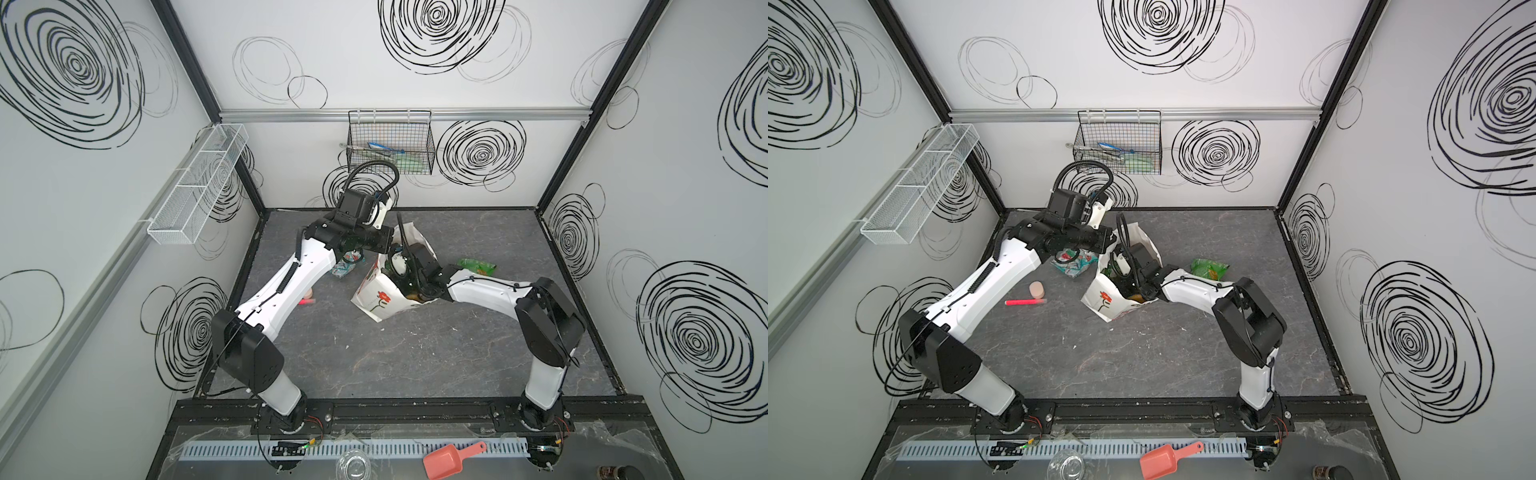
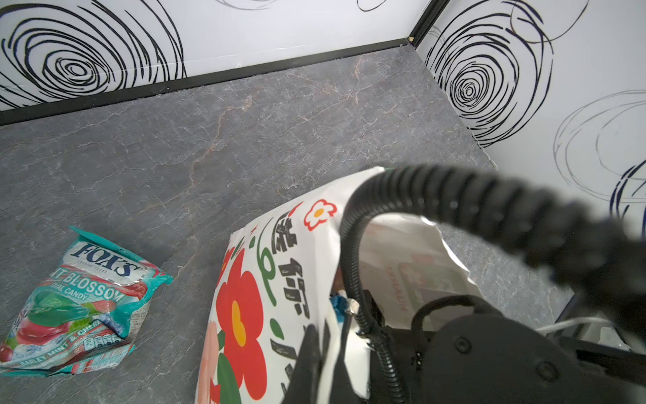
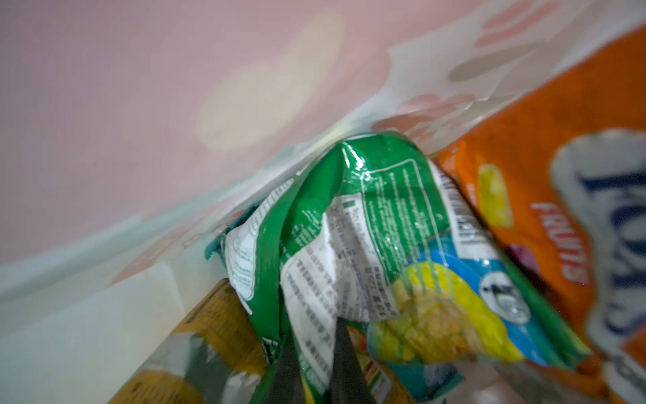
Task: Take the snacks out of the paper bag
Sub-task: Pick up the snack from the paper bag.
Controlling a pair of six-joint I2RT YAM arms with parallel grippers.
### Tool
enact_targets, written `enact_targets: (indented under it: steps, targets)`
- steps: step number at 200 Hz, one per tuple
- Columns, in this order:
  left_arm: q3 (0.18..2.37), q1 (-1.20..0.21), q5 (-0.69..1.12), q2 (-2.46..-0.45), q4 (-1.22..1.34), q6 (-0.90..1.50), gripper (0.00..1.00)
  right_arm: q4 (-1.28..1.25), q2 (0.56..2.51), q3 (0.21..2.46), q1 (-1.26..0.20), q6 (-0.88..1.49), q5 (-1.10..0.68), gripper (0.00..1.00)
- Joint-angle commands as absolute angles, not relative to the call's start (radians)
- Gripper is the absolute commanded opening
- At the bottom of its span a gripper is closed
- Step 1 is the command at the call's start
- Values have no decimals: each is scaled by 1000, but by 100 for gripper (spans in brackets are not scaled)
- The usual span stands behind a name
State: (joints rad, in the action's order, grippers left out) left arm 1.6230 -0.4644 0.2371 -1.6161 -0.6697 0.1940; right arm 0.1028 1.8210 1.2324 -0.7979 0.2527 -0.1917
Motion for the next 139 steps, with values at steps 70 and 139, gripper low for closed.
enact_targets:
  steps: [70,139]
  targets:
    - [1608,-463,233,-1615,-637,179,0,154,1626,1237,-789,273,-230,0]
    - [1615,-460,237,-1614,-639,179,0,58,1459,1197,-766,305,-206,0]
